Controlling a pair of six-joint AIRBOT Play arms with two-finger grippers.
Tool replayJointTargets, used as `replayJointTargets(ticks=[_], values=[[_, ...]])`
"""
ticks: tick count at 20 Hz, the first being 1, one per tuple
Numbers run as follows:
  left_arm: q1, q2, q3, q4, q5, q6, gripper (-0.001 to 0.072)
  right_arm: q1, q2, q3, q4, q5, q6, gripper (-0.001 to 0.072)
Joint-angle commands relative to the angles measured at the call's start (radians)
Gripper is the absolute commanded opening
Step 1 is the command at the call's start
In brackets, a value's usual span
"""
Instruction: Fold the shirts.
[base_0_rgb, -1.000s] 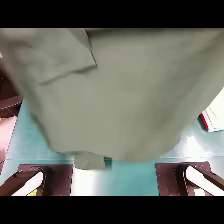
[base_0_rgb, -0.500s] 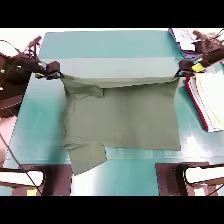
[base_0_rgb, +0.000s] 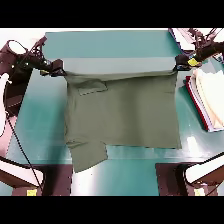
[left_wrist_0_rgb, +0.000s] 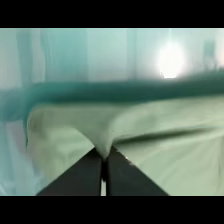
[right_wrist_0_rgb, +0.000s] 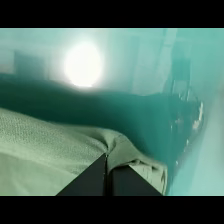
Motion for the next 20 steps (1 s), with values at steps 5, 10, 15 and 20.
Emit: replayJointTargets(ticks=[5,10,15,20], values=[[-0.057,-0.007,-0.162,0.019,-0.035,0.014,0.0026,-0.017,0.125,-0.341,-0.006,-0.064,-0.034,0.0016],[-0.087,-0.006,-0.256,0.027,-0.022,0.013,0.0416,-0.016,0.158,-0.458,0.002,-0.088,-0.034,0.0400],[-0.082,0.144,-0.326,0.142,-0.113,-0.024,0.0497,-0.066,0.286,-0.458,0.002,0.023,-0.036,0.0456],[-0.084,0.528,-0.812,0.181,-0.084,-0.083,0.0496,-0.082,0.498,-0.568,0.002,-0.030,-0.036,0.0448]])
